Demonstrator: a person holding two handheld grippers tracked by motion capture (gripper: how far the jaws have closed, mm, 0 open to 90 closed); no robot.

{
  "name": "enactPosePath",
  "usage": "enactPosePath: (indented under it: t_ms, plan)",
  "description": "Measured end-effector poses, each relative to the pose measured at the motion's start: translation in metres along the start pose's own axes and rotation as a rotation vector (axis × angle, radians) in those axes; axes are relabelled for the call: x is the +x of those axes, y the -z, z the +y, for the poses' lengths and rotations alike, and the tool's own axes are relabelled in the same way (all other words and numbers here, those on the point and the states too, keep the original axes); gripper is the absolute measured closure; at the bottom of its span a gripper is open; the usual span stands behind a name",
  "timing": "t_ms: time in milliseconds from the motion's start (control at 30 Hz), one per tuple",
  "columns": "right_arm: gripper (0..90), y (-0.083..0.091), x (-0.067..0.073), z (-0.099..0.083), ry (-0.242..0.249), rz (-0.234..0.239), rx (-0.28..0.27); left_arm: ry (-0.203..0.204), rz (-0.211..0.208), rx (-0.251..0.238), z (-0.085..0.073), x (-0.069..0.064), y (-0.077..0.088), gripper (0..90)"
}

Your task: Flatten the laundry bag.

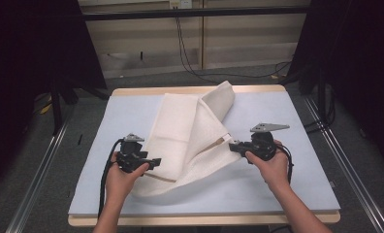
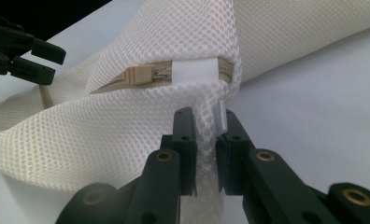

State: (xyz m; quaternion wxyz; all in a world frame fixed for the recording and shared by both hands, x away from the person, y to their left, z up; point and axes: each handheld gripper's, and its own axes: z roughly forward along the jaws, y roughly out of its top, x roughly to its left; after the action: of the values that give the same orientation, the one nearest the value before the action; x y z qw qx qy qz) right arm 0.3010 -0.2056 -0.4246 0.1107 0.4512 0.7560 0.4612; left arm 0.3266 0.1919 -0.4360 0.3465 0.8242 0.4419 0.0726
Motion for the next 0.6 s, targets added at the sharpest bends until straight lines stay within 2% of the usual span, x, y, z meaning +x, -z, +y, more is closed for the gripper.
enactPosePath:
  t_ms: [333,600]
  plan:
    - [79.8,0.005,-0.002,-0.008,-0.003,0.006,-0.002,0.006,-0.009,-0.001,0.001,0.001,-0.002,27.6]
    - [79.7,0.009,-0.004,-0.013,-0.009,0.010,-0.002,0.007,-0.007,0.003,0.002,0.002,-0.003,26.3]
